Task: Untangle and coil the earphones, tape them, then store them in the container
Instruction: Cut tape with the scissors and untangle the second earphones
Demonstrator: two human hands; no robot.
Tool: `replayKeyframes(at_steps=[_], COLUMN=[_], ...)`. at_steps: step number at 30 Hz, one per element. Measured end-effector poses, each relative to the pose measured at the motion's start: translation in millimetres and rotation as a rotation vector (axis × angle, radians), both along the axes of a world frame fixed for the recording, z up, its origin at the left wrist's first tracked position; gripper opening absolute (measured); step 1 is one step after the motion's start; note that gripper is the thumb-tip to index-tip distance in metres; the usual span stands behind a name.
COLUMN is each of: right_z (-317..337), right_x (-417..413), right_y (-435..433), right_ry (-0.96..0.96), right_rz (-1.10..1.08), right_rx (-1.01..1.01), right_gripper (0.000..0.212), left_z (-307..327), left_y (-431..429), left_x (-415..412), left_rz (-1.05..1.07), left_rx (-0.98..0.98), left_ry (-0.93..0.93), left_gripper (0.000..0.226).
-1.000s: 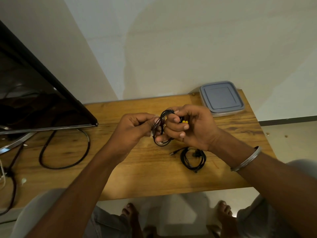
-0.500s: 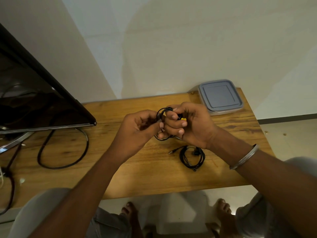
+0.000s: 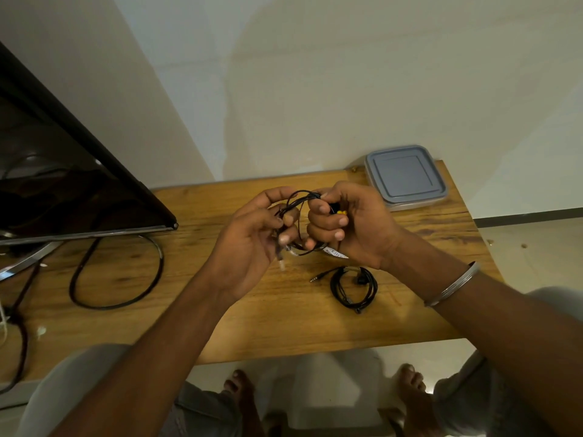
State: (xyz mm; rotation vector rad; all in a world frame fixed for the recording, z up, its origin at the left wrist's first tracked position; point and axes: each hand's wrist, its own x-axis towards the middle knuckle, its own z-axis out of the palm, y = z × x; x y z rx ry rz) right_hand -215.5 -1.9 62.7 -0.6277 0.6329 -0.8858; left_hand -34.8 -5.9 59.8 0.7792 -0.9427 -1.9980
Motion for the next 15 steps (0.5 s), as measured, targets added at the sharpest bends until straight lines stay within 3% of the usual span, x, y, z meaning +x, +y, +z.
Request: replayKeyframes(at_steps=[2, 7, 11, 15], right_z=[-0.4, -0.9, -0.5, 1.0], right_x=[0.2, -2.0, -1.6, -1.5], right_y=[-0.1, -1.2, -1.7, -1.4], right_ry=[0.015, 0.067, 0.065, 0.061], right_rz=[0.002, -0.055, -0.097, -0.117], right_rx=[-0.008, -0.020, -0.017, -0.010], right_gripper=[0.021, 0.026, 0.023, 0.025], left_z=[0.2, -9.9, -9.1, -6.6], left_y=[-1.0, -3.7, -4.4, -3.3], left_x=[1.8, 7.2, 7.7, 8.2], left_rz=[-0.028, 0.054, 0.123, 0.106], left_rx=[-0.017, -0.346, -0.314, -0.284], left_ry=[-0.038, -0.516, -0.568, -0.565], left_gripper=[0.043, 0.033, 0.027, 0.039])
